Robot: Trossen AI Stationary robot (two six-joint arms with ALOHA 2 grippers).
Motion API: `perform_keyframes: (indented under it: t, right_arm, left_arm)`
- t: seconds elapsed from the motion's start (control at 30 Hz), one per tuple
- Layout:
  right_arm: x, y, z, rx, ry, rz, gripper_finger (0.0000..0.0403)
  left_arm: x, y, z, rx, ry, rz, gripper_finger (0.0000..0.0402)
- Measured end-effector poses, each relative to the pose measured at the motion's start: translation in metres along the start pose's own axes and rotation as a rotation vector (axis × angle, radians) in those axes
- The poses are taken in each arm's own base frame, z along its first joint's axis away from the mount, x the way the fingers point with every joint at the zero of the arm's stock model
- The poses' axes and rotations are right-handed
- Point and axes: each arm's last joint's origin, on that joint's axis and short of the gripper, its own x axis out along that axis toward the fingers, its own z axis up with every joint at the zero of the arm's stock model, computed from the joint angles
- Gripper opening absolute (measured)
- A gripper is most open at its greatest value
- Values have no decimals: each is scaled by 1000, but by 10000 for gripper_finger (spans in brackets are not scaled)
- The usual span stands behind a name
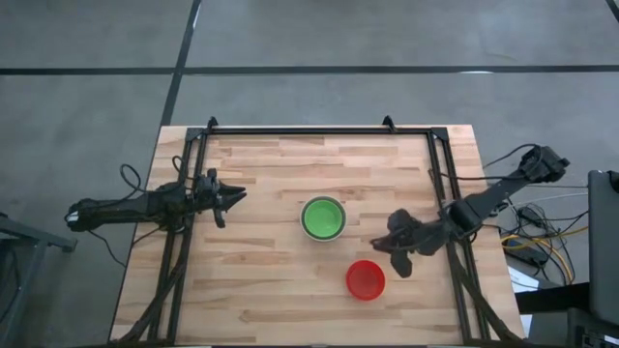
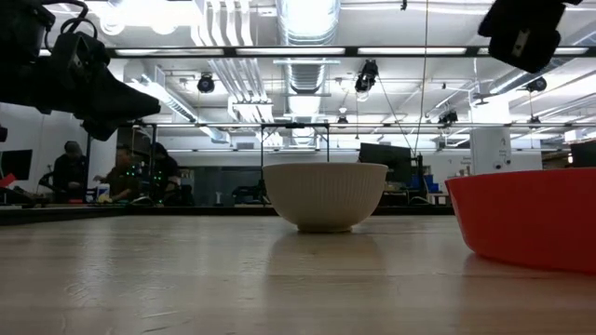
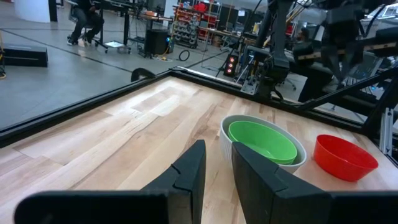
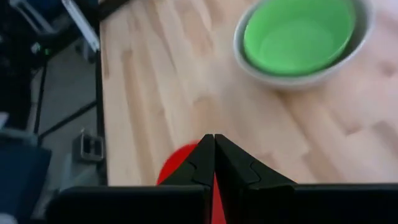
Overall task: Nest bowls inside each other
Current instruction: Stack the red bowl on the green bowl
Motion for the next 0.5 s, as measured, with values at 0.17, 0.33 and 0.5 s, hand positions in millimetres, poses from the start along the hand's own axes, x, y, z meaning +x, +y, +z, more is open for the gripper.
perform_keyframes:
  t: [0.17, 0.33, 0.5]
  right_arm:
    - [9, 11, -8, 40, 138, -4, 8]
    - [12, 14, -16, 48, 265, -103, 8]
    - [13, 21, -17, 68, 295, -136, 8]
  left_arm:
    - [0, 0, 0, 0, -1, 0, 83]
    - [0, 0, 0, 0, -1, -1, 83]
    - [0, 0, 0, 0, -2, -1, 83]
